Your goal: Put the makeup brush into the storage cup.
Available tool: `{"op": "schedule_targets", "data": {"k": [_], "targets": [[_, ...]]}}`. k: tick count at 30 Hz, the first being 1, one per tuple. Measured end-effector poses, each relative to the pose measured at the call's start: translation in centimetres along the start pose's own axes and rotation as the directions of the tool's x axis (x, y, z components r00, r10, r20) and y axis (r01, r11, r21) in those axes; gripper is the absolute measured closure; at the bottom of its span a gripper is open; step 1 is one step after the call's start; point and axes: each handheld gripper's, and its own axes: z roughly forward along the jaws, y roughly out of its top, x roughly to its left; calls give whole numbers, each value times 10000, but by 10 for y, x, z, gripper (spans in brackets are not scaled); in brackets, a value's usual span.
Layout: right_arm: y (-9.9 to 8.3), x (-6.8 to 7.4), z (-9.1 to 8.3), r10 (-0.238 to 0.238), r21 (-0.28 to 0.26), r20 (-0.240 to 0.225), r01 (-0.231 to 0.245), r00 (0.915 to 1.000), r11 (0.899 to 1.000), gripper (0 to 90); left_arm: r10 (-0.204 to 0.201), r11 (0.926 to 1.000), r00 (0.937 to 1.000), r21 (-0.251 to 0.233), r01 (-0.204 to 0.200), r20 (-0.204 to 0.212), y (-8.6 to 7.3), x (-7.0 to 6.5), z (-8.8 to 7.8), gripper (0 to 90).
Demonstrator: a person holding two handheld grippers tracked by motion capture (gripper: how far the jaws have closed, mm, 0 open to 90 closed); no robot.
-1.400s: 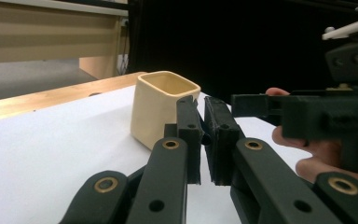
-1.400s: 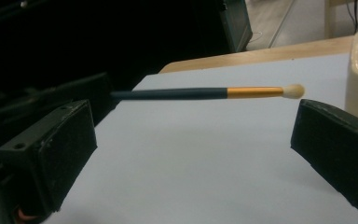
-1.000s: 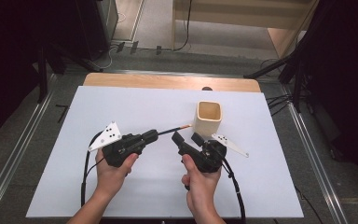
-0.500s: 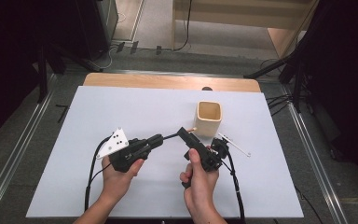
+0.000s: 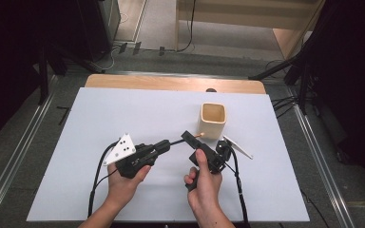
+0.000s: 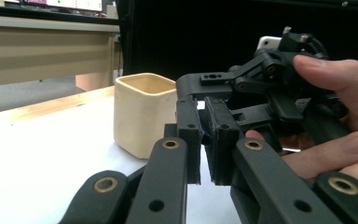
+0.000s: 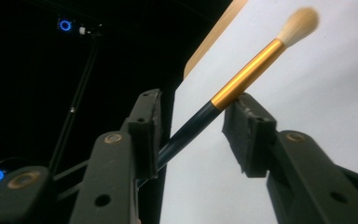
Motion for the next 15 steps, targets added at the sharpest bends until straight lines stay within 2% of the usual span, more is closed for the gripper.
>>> {"op": "schedule_targets", "data": {"k": [3, 5, 6, 7, 9, 11, 12, 13, 15], "targets": [[1, -3, 2, 185, 121, -228, -183, 9996, 9998, 662, -37, 10000, 10000, 17, 37, 1, 0, 1, -1, 862], [2, -6, 2, 399, 150, -641, -390, 9971, 9991, 705, -35, 9999, 10000, 110, 34, 80, 0, 1, -1, 860], [3, -7, 1, 430, 116, -939, -421, 9946, 9990, 742, 42, 9994, 9998, 330, -47, 170, -1, 2, 0, 852], [4, -6, 0, 378, 82, -1162, -371, 9925, 9993, 838, 57, 9979, 9995, 637, -78, 321, -1, 2, 0, 811], [6, -4, -5, -188, -238, -1233, 160, 9922, 9996, 839, 156, 9946, 9987, 1018, -205, 487, -1, 1, 1, 554], [8, 2, -9, -1165, -505, -1150, 1113, 9865, 9925, 840, 237, 9926, 9992, 1181, -274, 323, 0, 1, 2, 321], [9, 6, -11, -1694, -612, -929, 1642, 9812, 9845, 840, 145, 9921, 9996, 1244, -175, 250, 0, 1, 1, 207], [9, 10, -12, -2266, -752, -667, 2216, 9717, 9722, 840, 148, 9911, 9995, 1320, -183, 274, 0, 3, 0, 119], [10, 17, -16, -3191, -929, -248, 3156, 9474, 9443, 840, 22, 9910, 9996, 1341, -61, 291, -1, 6, -3, 0]]}}
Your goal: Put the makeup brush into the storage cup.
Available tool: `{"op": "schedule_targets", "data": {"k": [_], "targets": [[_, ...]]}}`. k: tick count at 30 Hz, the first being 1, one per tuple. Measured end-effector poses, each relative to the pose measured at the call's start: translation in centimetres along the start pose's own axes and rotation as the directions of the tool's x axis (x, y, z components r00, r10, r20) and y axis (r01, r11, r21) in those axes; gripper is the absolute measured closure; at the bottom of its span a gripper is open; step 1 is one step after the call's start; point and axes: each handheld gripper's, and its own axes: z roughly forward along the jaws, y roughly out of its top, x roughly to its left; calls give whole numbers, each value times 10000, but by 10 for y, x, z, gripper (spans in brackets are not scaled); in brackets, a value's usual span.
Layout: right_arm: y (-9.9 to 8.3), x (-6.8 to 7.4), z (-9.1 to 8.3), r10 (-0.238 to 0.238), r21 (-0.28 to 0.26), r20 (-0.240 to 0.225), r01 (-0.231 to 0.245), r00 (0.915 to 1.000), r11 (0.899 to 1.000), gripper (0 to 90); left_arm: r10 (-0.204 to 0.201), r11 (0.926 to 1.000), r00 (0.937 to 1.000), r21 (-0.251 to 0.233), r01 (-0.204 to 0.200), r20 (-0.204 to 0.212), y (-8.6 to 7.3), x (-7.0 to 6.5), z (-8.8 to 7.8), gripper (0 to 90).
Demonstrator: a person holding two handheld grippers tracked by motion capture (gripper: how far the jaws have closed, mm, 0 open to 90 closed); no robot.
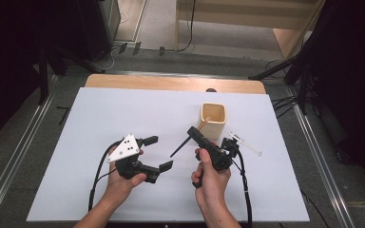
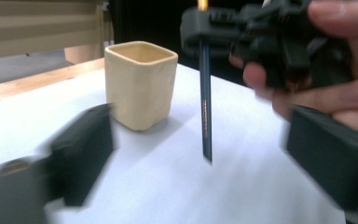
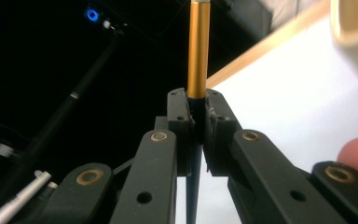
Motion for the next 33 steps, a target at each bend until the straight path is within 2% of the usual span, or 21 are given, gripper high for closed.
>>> {"op": "schedule_targets", "data": {"k": [1, 2, 4, 6, 9, 12, 14, 15, 16, 18, 21, 22, 25, 28, 32, 33], "targets": [[2, 3, -1, -463, -50, 184, 464, 9988, 9989, 840, -89, 10000, 9999, 2, 89, -47, -1, 1, -2, 0], [3, 5, -2, -1011, -88, 429, 1015, 9940, 9948, 840, -155, 9999, 9997, 22, 156, -178, -1, 3, -4, 0], [5, 9, -4, -2113, -182, 954, 2140, 9727, 9767, 840, -161, 9999, 9991, 36, 163, -391, -3, 6, -9, 0], [7, 10, -6, -2982, -195, 1310, 3031, 9455, 9527, 840, -165, 9999, 9985, -44, 163, -526, -4, 9, -14, 0], [10, 10, -9, -3817, -29, 1459, 3862, 9127, 9224, 840, -205, 9997, 9974, -107, 198, -694, -5, 13, -21, 0], [11, 13, -11, -4675, 218, 1642, 4707, 8686, 8820, 840, -230, 9996, 9966, -176, 216, -792, -9, 15, -27, 0], [12, 14, -12, -5219, 324, 1767, 5250, 8345, 8505, 840, -164, 9998, 9956, -158, 150, -927, -12, 17, -32, 0], [12, 14, -13, -5415, 349, 1825, 5450, 8207, 8377, 840, -141, 9998, 9952, -143, 128, -970, -13, 18, -35, 0], [13, 14, -14, -5547, 367, 1869, 5585, 8108, 8287, 840, -112, 9999, 9943, -135, 98, -1059, -15, 19, -37, 0], [17, 13, -15, -5674, 402, 1914, 5712, 8009, 8198, 840, -91, 9999, 9928, -92, 80, -1195, -18, 21, -42, 0], [22, 9, -18, -5732, 401, 2040, 5782, 7936, 8149, 840, -25, 10000, 9903, -60, 17, -1391, -22, 24, -50, 0], [23, 7, -18, -5712, 448, 2048, 5753, 7949, 8167, 840, -2, 10000, 9892, -50, -5, -1469, -24, 25, -52, 0], [27, 4, -20, -5823, 485, 2162, 5870, 7837, 8081, 840, 38, 10000, 9871, -20, -42, -1602, -28, 28, -59, 0], [30, 1, -22, -5834, 455, 2227, 5895, 7810, 8065, 840, 122, 9999, 9838, 66, -112, -1786, -31, 31, -65, 0], [34, -1, -23, -5985, 422, 2300, 6065, 7674, 7940, 841, 96, 9999, 9798, -21, -102, -1997, -33, 33, -73, 0], [35, -1, -23, -5991, 395, 2314, 6079, 7665, 7930, 840, 95, 9999, 9790, -49, -107, -2038, -34, 34, -75, 0]]}}
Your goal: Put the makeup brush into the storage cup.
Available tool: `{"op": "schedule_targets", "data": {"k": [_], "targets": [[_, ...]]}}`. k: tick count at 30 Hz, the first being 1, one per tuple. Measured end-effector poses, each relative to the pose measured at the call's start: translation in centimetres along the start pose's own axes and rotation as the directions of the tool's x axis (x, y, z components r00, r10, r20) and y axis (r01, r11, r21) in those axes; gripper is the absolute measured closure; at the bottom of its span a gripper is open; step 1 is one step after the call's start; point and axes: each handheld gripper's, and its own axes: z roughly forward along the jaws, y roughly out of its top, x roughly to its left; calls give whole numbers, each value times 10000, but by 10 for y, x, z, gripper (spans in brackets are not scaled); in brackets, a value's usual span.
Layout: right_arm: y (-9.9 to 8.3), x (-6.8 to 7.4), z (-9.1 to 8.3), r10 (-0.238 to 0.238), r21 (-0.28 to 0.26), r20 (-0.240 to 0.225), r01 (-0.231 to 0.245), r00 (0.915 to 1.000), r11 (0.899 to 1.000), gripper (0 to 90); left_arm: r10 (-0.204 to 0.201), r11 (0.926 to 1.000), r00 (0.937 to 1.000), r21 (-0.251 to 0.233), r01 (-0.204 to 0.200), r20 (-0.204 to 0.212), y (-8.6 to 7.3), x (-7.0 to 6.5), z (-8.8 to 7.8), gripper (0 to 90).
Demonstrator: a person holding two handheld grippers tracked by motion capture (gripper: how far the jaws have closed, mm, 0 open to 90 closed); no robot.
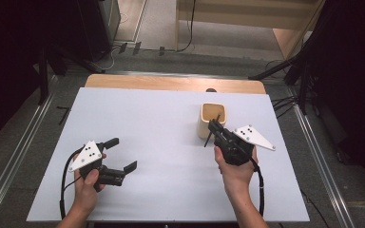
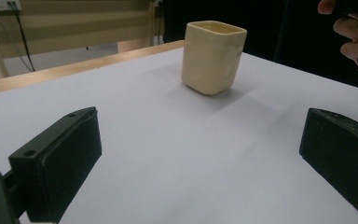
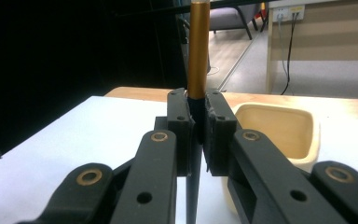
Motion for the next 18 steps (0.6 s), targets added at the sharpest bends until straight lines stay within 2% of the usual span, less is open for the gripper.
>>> {"op": "schedule_targets", "data": {"k": [12, 18], "targets": [[12, -14, 8, -441, -440, 256, 452, 9987, 9980, 841, 24, 10000, 9987, 40, -22, -503, -9, 11, -20, 0], [18, -22, 13, -388, -609, 282, 404, 9988, 9973, 841, 21, 10000, 9984, 29, -19, -573, -13, 14, -29, 0]]}}
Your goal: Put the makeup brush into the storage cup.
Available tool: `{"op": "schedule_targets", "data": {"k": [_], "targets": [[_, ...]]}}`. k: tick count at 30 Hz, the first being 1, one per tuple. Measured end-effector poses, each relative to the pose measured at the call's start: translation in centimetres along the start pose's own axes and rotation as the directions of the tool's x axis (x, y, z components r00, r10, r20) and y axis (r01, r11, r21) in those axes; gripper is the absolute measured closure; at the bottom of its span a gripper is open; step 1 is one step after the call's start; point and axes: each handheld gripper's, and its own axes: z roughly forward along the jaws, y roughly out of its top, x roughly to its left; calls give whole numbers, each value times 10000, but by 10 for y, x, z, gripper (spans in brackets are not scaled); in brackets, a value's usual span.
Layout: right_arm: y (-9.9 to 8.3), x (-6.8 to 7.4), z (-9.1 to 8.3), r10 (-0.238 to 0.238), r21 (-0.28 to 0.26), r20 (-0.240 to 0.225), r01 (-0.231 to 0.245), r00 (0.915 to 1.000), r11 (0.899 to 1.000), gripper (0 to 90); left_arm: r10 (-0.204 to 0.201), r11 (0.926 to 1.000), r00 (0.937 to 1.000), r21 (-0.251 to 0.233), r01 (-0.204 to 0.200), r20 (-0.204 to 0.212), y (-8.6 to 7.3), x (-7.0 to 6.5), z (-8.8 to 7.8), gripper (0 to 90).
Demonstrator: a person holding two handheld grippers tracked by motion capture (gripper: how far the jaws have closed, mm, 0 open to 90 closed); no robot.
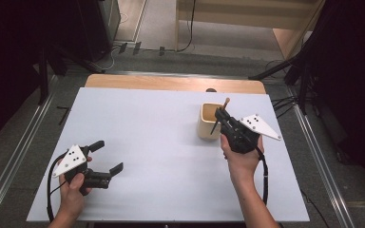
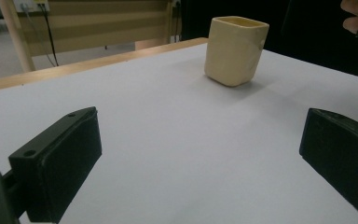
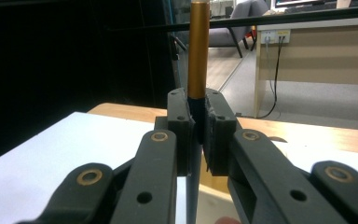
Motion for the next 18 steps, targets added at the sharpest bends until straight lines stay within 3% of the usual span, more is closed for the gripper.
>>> {"op": "schedule_targets", "data": {"k": [5, 18], "targets": [[6, -5, 2, 111, -73, 88, -110, 9999, 9999, 841, 42, 10000, 10000, -15, -42, 8, -3, 0, -4, 0], [23, -8, 8, -119, -414, 254, 129, 9996, 9991, 841, -54, 9999, 9996, -93, 51, -276, -9, 6, -17, 0]]}}
